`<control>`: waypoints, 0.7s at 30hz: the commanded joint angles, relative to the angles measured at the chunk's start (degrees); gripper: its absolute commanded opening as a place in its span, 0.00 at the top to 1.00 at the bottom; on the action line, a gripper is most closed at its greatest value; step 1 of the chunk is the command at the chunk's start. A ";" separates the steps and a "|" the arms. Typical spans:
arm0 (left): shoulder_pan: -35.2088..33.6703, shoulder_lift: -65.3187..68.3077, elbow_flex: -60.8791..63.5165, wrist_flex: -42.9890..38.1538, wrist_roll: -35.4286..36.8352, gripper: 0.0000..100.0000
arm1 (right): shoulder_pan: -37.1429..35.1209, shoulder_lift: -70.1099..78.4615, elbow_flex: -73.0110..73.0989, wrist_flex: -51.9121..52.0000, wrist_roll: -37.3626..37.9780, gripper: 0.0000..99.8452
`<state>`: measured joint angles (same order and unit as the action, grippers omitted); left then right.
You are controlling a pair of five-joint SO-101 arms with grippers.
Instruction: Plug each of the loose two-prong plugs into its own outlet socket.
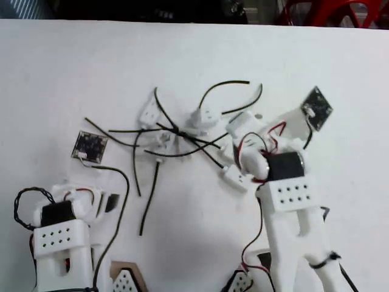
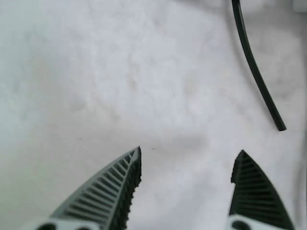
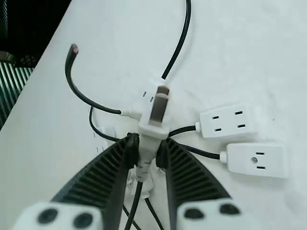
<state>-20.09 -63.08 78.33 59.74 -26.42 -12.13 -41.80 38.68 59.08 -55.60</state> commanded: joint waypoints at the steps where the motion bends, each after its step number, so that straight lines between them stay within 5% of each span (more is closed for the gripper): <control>1: -0.40 -0.92 -0.18 -1.05 -0.35 0.70 | 2.07 -4.97 1.76 0.22 -0.53 0.98; 11: -0.48 -0.92 -0.18 -1.05 -0.35 0.70 | 1.45 -11.82 10.11 0.22 5.63 0.64; 14: -0.48 -0.92 -0.18 -1.05 -0.35 0.70 | 1.10 -13.58 10.11 0.40 8.97 0.62; 21: -0.48 -0.92 -0.18 -1.05 -0.44 0.70 | 3.12 -15.08 12.84 0.66 33.67 0.64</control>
<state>-20.09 -63.08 78.33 59.74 -26.42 -10.29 -55.43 51.25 59.16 -33.80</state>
